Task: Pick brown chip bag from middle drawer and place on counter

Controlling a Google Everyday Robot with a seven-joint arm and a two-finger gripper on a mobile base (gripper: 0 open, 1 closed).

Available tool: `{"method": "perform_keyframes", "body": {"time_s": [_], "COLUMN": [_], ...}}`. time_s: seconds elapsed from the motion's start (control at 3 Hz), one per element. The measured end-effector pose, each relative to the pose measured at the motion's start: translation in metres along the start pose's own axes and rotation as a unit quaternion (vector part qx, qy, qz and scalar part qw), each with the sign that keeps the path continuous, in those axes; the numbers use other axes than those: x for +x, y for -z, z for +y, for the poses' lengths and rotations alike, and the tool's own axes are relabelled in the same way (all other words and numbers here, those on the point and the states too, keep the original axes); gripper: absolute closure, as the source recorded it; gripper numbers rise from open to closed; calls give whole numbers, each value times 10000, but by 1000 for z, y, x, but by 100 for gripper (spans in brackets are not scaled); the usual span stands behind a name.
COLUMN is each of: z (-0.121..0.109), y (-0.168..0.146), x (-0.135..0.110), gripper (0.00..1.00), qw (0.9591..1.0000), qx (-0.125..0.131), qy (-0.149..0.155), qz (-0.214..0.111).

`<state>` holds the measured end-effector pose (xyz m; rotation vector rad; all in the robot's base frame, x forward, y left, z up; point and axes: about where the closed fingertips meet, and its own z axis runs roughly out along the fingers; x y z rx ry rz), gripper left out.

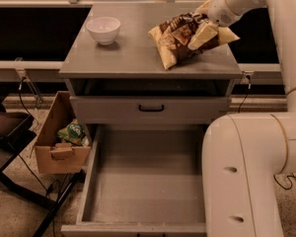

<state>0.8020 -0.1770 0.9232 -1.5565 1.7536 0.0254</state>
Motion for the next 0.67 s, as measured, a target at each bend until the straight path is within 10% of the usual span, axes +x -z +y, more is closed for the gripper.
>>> {"method": "perform_keyframes", "body": {"time_s": [0.67], "z": [0], "y": [0], "x": [0], "gripper": [0], "qw": [10000], "qx": [0], "qy": [0], "qz": [0]}}
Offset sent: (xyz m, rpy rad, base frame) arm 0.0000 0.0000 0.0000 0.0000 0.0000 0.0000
